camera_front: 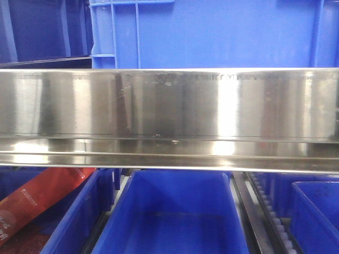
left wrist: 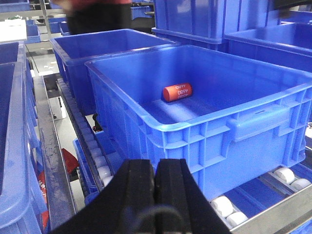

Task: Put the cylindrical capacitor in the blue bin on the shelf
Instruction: 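Move the right gripper with the capacitor over the same bin, then open the right gripper to drop the capacitor into the bin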

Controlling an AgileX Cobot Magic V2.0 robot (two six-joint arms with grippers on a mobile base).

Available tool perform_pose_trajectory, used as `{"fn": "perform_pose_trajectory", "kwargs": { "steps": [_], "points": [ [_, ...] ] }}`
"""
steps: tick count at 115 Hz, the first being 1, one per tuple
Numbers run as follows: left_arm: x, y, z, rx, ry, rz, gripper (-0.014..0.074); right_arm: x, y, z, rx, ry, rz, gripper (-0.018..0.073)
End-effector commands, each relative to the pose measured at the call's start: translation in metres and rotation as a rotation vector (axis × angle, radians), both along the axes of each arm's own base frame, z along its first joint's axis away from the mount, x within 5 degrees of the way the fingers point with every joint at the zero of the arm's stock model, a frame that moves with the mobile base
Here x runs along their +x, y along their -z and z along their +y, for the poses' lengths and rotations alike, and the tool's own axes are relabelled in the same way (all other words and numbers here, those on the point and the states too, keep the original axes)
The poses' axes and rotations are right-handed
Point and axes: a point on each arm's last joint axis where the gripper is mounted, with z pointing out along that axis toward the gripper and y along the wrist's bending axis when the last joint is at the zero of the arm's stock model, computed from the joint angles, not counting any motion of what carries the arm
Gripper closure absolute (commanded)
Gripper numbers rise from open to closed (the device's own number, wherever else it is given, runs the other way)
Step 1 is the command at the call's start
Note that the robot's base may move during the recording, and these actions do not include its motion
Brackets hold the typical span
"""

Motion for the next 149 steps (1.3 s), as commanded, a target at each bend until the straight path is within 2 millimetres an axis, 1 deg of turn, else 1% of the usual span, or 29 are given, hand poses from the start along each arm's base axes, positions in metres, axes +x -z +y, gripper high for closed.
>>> {"fn": "perform_pose_trajectory", "kwargs": {
  "steps": [1, 13, 31, 44, 52, 57, 63, 67, 68, 69, 73, 74, 84, 85, 87, 89, 102, 113, 125, 130, 131, 134, 135, 138, 141, 142, 147, 148, 149],
  "points": [
    [-0.001, -0.003, 0.001, -0.030, 0.001, -0.020, 0.0707, 0.026, 0.017, 0.011, -0.038, -0.016, 0.067, 0.0721],
    [-0.001, -0.003, 0.001, -0.030, 0.001, -0.020, 0.0707, 0.054, 0.048, 0.023, -0.080, -0.026, 0.177, 0.0721],
    [-0.001, -0.003, 0.001, -0.030, 0.001, -0.020, 0.0707, 0.079, 0.084, 0.032, -0.095, -0.015, 0.295, 0.0721],
    [-0.001, -0.003, 0.001, -0.030, 0.001, -0.020, 0.0707, 0.088, 0.098, 0.035, -0.089, -0.002, 0.339, 0.0721],
    [-0.001, -0.003, 0.001, -0.030, 0.001, -0.020, 0.0707, 0.090, 0.101, 0.036, -0.089, 0.001, 0.348, 0.0721],
    [-0.001, -0.003, 0.001, -0.030, 0.001, -0.020, 0.0707, 0.090, 0.101, 0.036, -0.090, 0.000, 0.350, 0.0697],
    [-0.001, -0.003, 0.001, -0.030, 0.001, -0.020, 0.0707, 0.089, 0.101, 0.036, -0.089, 0.001, 0.353, 0.0617],
    [-0.001, -0.003, 0.001, -0.030, 0.001, -0.020, 0.0707, 0.090, 0.101, 0.036, -0.087, 0.002, 0.353, 0.0508],
    [-0.001, -0.003, 0.001, -0.030, 0.001, -0.020, 0.0707, 0.090, 0.101, 0.036, -0.087, 0.002, 0.353, 0.0508],
    [-0.001, -0.003, 0.001, -0.030, 0.001, -0.020, 0.0707, 0.089, 0.101, 0.036, -0.086, 0.003, 0.355, 0.0464],
    [-0.001, -0.003, 0.001, -0.030, 0.001, -0.020, 0.0707, 0.089, 0.101, 0.036, -0.083, 0.005, 0.359, 0.0368],
    [-0.001, -0.003, 0.001, -0.030, 0.001, -0.020, 0.0707, 0.089, 0.102, 0.036, -0.085, 0.005, 0.362, 0.0318],
    [-0.001, -0.003, 0.000, -0.032, 0.002, -0.019, 0.0707, 0.088, 0.102, 0.036, -0.090, 0.002, 0.373, 0.0036],
    [-0.001, -0.003, 0.000, -0.032, 0.002, -0.019, 0.0707, 0.088, 0.102, 0.036, -0.089, 0.002, 0.372, 0.0036],
    [-0.001, -0.003, 0.000, -0.034, 0.003, -0.017, 0.0707, 0.088, 0.102, 0.036, -0.092, 0.001, 0.378, -0.0016],
    [-0.002, -0.003, 0.000, -0.036, 0.004, -0.016, 0.0707, 0.088, 0.102, 0.036, -0.094, 0.000, 0.381, -0.0016],
    [-0.002, -0.003, 0.000, -0.039, 0.006, -0.014, 0.0707, 0.082, 0.095, 0.034, -0.091, -0.004, 0.376, 0.0013],
    [-0.002, -0.003, 0.000, -0.039, 0.006, -0.014, 0.0707, 0.073, 0.083, 0.031, -0.080, -0.007, 0.351, 0.0094],
    [-0.002, -0.003, 0.000, -0.039, 0.006, -0.014, 0.0707, 0.059, 0.062, 0.026, -0.062, -0.008, 0.301, 0.0274],
    [-0.002, -0.003, 0.000, -0.039, 0.006, -0.014, 0.0707, 0.051, 0.052, 0.022, -0.052, -0.007, 0.275, 0.0397],
    [-0.002, -0.003, 0.000, -0.039, 0.006, -0.014, 0.0707, 0.050, 0.050, 0.022, -0.051, -0.007, 0.271, 0.0397],
    [-0.002, -0.003, 0.000, -0.039, 0.006, -0.014, 0.0707, 0.045, 0.044, 0.019, -0.044, -0.005, 0.252, 0.0489],
    [-0.002, -0.003, 0.000, -0.039, 0.006, -0.014, 0.0707, 0.043, 0.042, 0.018, -0.042, -0.005, 0.247, 0.0489],
    [-0.002, -0.003, 0.000, -0.039, 0.006, -0.014, 0.0707, 0.037, 0.036, 0.016, -0.035, -0.004, 0.229, 0.0575],
    [-0.002, -0.003, 0.000, -0.039, 0.006, -0.014, 0.0707, 0.033, 0.032, 0.014, -0.028, -0.003, 0.212, 0.0608],
    [-0.002, -0.003, 0.000, -0.039, 0.006, -0.014, 0.0707, 0.030, 0.029, 0.013, -0.023, -0.001, 0.202, 0.0655],
    [-0.002, -0.003, 0.000, -0.039, 0.006, -0.014, 0.0707, 0.022, 0.023, 0.009, -0.012, 0.006, 0.172, 0.0722],
    [-0.002, -0.003, 0.000, -0.039, 0.006, -0.014, 0.0707, 0.017, 0.019, 0.006, -0.004, 0.010, 0.154, 0.0728],
    [-0.002, -0.003, 0.000, -0.039, 0.006, -0.014, 0.0707, 0.017, 0.020, 0.005, -0.004, 0.013, 0.155, 0.0728]
  ]
}}
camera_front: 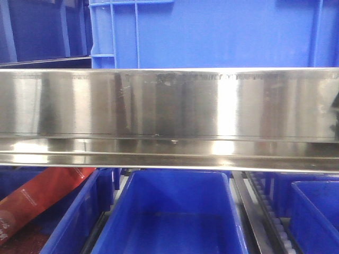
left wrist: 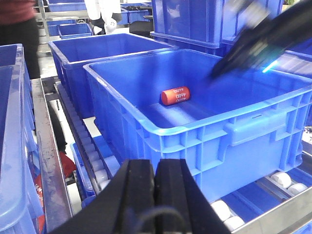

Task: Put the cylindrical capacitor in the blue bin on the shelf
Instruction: 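Open the right gripper to drop the capacitor into the bin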

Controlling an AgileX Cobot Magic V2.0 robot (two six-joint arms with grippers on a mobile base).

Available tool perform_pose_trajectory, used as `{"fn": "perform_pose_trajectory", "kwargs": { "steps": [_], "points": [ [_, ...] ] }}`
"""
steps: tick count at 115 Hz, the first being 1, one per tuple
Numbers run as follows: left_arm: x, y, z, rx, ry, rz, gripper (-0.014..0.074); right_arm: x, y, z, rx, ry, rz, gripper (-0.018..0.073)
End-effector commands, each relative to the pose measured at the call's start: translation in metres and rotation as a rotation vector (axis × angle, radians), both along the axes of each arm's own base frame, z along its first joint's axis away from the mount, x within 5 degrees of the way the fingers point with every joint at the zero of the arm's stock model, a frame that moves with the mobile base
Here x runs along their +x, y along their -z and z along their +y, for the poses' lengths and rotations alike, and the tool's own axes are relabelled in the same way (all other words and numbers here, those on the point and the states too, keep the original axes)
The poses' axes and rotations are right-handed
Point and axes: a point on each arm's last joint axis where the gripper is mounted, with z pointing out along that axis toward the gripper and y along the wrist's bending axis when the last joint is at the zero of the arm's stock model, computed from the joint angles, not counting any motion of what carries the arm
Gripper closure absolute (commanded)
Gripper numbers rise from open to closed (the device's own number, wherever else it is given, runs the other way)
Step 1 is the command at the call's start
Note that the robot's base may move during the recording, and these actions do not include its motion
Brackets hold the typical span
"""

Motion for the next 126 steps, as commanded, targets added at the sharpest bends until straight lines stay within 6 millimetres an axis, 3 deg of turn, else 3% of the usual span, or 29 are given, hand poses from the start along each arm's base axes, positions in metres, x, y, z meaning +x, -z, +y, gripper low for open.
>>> {"fn": "perform_pose_trajectory", "kwargs": {
  "steps": [1, 21, 42, 83, 107, 126],
  "points": [
    [-0.002, -0.002, 0.001, -0.026, 0.002, -0.010, 0.0707, -0.024, -0.023, -0.013, 0.035, 0.020, -0.095, 0.0726],
    [-0.002, -0.002, 0.001, -0.026, 0.002, -0.010, 0.0707, -0.069, -0.028, -0.038, 0.076, 0.070, -0.190, 0.0716],
    [0.000, -0.002, 0.000, -0.022, 0.001, -0.008, 0.0707, -0.121, -0.012, -0.057, 0.110, 0.097, -0.263, 0.0722],
    [0.000, -0.002, 0.001, -0.008, -0.007, -0.017, 0.0707, -0.209, 0.048, -0.091, 0.158, 0.150, -0.437, 0.0722],
    [0.000, -0.002, 0.001, -0.008, -0.007, -0.017, 0.0707, -0.245, 0.073, -0.103, 0.175, 0.150, -0.478, 0.0722],
    [0.000, -0.002, 0.001, -0.008, -0.007, -0.017, 0.0707, -0.257, 0.082, -0.107, 0.183, 0.149, -0.498, 0.0722]
  ]
}}
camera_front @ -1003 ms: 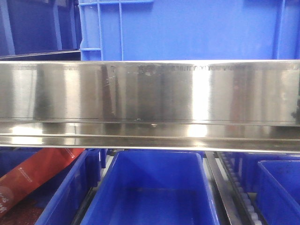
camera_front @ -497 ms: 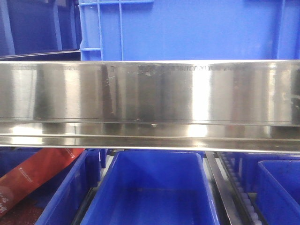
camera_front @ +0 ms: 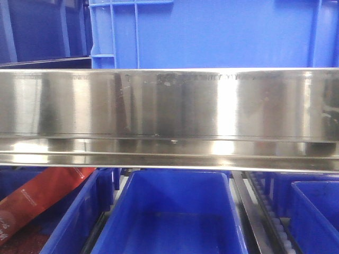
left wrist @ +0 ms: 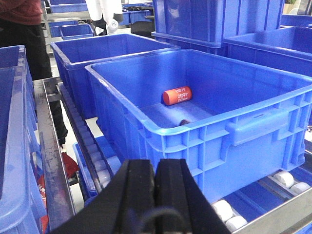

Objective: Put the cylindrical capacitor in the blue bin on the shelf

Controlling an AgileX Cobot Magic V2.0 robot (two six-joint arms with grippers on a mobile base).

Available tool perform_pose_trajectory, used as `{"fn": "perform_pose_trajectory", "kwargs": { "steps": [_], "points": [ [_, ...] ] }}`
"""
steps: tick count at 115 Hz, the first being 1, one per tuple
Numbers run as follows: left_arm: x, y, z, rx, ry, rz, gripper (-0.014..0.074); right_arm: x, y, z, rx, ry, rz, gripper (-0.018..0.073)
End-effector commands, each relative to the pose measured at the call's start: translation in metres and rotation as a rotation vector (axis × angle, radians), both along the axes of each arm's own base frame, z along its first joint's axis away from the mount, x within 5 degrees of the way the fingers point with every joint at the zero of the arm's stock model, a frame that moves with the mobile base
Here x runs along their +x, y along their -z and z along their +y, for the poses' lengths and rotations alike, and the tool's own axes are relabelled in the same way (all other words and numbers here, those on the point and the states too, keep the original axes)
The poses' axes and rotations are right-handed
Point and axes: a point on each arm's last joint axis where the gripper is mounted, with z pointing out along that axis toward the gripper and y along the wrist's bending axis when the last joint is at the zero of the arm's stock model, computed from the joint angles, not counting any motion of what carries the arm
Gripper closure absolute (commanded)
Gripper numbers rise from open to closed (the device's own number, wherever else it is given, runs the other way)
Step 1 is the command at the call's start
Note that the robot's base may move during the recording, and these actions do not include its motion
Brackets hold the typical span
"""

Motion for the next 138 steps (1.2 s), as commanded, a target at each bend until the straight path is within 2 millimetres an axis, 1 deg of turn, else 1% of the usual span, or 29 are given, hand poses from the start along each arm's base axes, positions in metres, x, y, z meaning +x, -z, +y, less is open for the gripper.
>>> {"fn": "perform_pose_trajectory", "kwargs": {
  "steps": [1, 74, 83, 88, 91, 92, 95, 96, 97, 98, 101, 102, 103, 106, 107, 114, 115, 118, 119, 124, 125, 126, 127, 132, 133, 136, 137, 138],
  "points": [
    [0.000, -0.002, 0.000, -0.016, -0.002, -0.012, 0.0707, -0.005, 0.000, -0.003, 0.002, 0.011, -0.039, 0.0722],
    [0.001, 0.000, 0.000, -0.009, -0.004, -0.010, 0.0707, -0.006, 0.000, -0.003, 0.002, 0.011, -0.040, 0.0722],
    [0.004, 0.011, 0.000, 0.012, -0.024, 0.007, 0.0707, -0.006, 0.000, -0.003, 0.002, 0.011, -0.040, 0.0722],
    [0.005, 0.016, 0.004, 0.032, -0.057, -0.011, 0.0707, -0.006, 0.000, -0.003, 0.002, 0.011, -0.040, 0.0722],
    [0.006, 0.023, 0.008, 0.038, -0.085, -0.011, 0.0707, -0.006, 0.000, -0.003, 0.002, 0.011, -0.040, 0.0722],
    [0.005, 0.022, 0.008, 0.033, -0.085, -0.018, 0.0707, -0.006, 0.000, -0.003, 0.002, 0.011, -0.040, 0.0722],
    [0.006, 0.030, 0.011, 0.033, -0.115, -0.018, 0.0707, -0.006, 0.000, -0.003, 0.002, 0.011, -0.040, 0.0722],
    [0.005, 0.029, 0.012, 0.027, -0.121, -0.028, 0.0707, -0.006, 0.000, -0.003, 0.002, 0.011, -0.040, 0.0722],
    [0.006, 0.035, 0.014, 0.026, -0.133, -0.025, 0.0707, -0.006, 0.000, -0.003, 0.002, 0.011, -0.040, 0.0722],
    [0.006, 0.034, 0.013, 0.023, -0.133, -0.032, 0.0707, -0.006, 0.000, -0.003, 0.002, 0.011, -0.040, 0.0722],
    [0.006, 0.045, 0.018, 0.019, -0.166, -0.040, 0.0707, -0.006, 0.000, -0.003, 0.002, 0.011, -0.040, 0.0722],
    [0.006, 0.044, 0.017, 0.014, -0.166, -0.048, 0.0707, -0.006, 0.000, -0.003, 0.002, 0.011, -0.040, 0.0722],
    [0.006, 0.049, 0.019, 0.016, -0.179, -0.047, 0.0707, -0.006, 0.000, -0.003, 0.002, 0.011, -0.040, 0.0722],
    [0.006, 0.054, 0.021, 0.005, -0.199, -0.068, 0.0707, -0.006, 0.000, -0.003, 0.002, 0.011, -0.040, 0.0722],
    [0.006, 0.060, 0.023, 0.005, -0.211, -0.068, 0.0707, -0.006, 0.000, -0.003, 0.002, 0.011, -0.040, 0.0722],
    [0.004, 0.078, 0.029, -0.015, -0.260, -0.111, 0.0707, -0.006, 0.000, -0.003, 0.002, 0.011, -0.040, 0.0722],
    [0.003, 0.083, 0.031, -0.014, -0.272, -0.111, 0.0707, -0.006, 0.000, -0.003, 0.002, 0.011, -0.040, 0.0722],
    [0.002, 0.090, 0.033, -0.024, -0.289, -0.134, 0.0707, -0.006, 0.000, -0.003, 0.002, 0.011, -0.040, 0.0722],
    [0.001, 0.095, 0.034, -0.023, -0.301, -0.134, 0.0707, -0.006, 0.000, -0.003, 0.002, 0.011, -0.040, 0.0722],
    [-0.002, 0.109, 0.038, -0.038, -0.332, -0.173, 0.0707, -0.006, 0.000, -0.003, 0.002, 0.011, -0.040, 0.0722],
    [-0.003, 0.114, 0.039, -0.037, -0.342, -0.174, 0.0707, -0.006, 0.000, -0.003, 0.002, 0.011, -0.040, 0.0722],
    [-0.003, 0.113, 0.039, -0.041, -0.342, -0.183, 0.0707, -0.006, 0.000, -0.003, 0.002, 0.011, -0.040, 0.0722],
    [-0.004, 0.119, 0.040, -0.041, -0.352, -0.184, 0.0707, -0.006, 0.000, -0.003, 0.002, 0.011, -0.040, 0.0722],
    [-0.008, 0.132, 0.044, -0.053, -0.381, -0.219, 0.0707, -0.006, 0.000, -0.003, 0.002, 0.011, -0.040, 0.0722],
    [-0.009, 0.138, 0.045, -0.052, -0.391, -0.219, 0.0707, -0.006, 0.000, -0.003, 0.002, 0.011, -0.040, 0.0722],
    [-0.011, 0.143, 0.046, -0.060, -0.404, -0.244, 0.0707, -0.006, 0.000, -0.003, 0.002, 0.011, -0.040, 0.0722],
    [-0.012, 0.149, 0.047, -0.056, -0.413, -0.236, 0.0707, -0.006, 0.000, -0.003, 0.002, 0.011, -0.040, 0.0722],
    [-0.012, 0.148, 0.047, -0.059, -0.413, -0.245, 0.0707, -0.006, 0.000, -0.003, 0.002, 0.011, -0.040, 0.0722]
  ]
}}
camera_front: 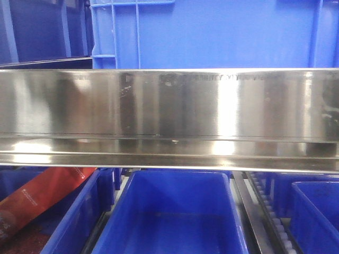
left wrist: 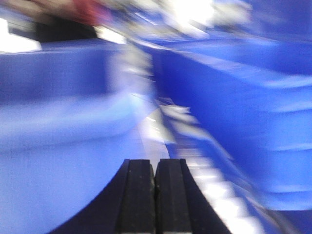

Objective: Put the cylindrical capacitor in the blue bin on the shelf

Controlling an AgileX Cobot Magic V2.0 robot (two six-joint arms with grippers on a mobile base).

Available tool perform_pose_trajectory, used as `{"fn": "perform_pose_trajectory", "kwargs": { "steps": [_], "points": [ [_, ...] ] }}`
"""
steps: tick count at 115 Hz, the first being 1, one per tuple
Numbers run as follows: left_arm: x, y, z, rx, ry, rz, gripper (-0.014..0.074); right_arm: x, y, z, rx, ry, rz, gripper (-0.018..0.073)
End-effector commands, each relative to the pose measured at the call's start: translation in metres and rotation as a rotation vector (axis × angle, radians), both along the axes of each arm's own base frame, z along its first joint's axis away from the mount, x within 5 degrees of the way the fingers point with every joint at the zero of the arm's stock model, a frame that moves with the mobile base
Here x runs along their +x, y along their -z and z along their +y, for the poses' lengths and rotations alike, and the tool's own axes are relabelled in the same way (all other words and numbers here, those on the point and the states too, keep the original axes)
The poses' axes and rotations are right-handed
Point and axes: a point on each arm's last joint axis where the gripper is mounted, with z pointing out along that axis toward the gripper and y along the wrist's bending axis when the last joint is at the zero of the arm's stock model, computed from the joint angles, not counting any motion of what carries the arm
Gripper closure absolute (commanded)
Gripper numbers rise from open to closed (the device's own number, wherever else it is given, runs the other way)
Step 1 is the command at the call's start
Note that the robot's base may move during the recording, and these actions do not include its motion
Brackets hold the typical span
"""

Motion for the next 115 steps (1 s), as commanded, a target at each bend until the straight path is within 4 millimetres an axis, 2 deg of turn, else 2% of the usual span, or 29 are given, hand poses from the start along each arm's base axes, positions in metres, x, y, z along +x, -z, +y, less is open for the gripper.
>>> {"fn": "perform_pose_trajectory", "kwargs": {
  "steps": [1, 4, 5, 17, 29, 36, 41, 56, 115],
  "points": [
    [-0.006, 0.024, 0.006, -0.022, -0.051, -0.087, 0.0707, 0.000, -0.001, -0.001, -0.003, 0.011, -0.024, 0.0722],
    [-0.008, 0.028, 0.007, -0.025, -0.063, -0.104, 0.0707, 0.000, -0.001, -0.001, -0.003, 0.011, -0.024, 0.0722],
    [-0.009, 0.036, 0.008, -0.023, -0.071, -0.097, 0.0707, 0.000, -0.001, -0.001, -0.003, 0.011, -0.024, 0.0722],
    [-0.017, 0.066, 0.012, -0.018, -0.116, -0.082, 0.0707, 0.000, -0.001, -0.001, -0.003, 0.011, -0.024, 0.0722],
    [-0.024, 0.090, 0.014, -0.017, -0.142, -0.082, 0.0707, 0.000, -0.001, -0.001, -0.003, 0.011, -0.024, 0.0722],
    [-0.029, 0.088, 0.015, -0.024, -0.151, -0.132, 0.0707, 0.000, -0.001, -0.001, -0.003, 0.011, -0.024, 0.0722],
    [-0.028, 0.096, 0.016, -0.012, -0.161, -0.053, 0.0707, 0.000, -0.001, -0.001, -0.003, 0.011, -0.024, 0.0722],
    [-0.028, 0.098, 0.016, -0.008, -0.172, -0.024, 0.0707, -0.001, -0.001, -0.001, -0.002, 0.011, -0.026, 0.0722],
    [-0.028, 0.098, 0.016, -0.008, -0.170, -0.025, 0.0707, -0.001, -0.001, -0.001, -0.003, 0.010, -0.025, 0.0722]
  ]
}}
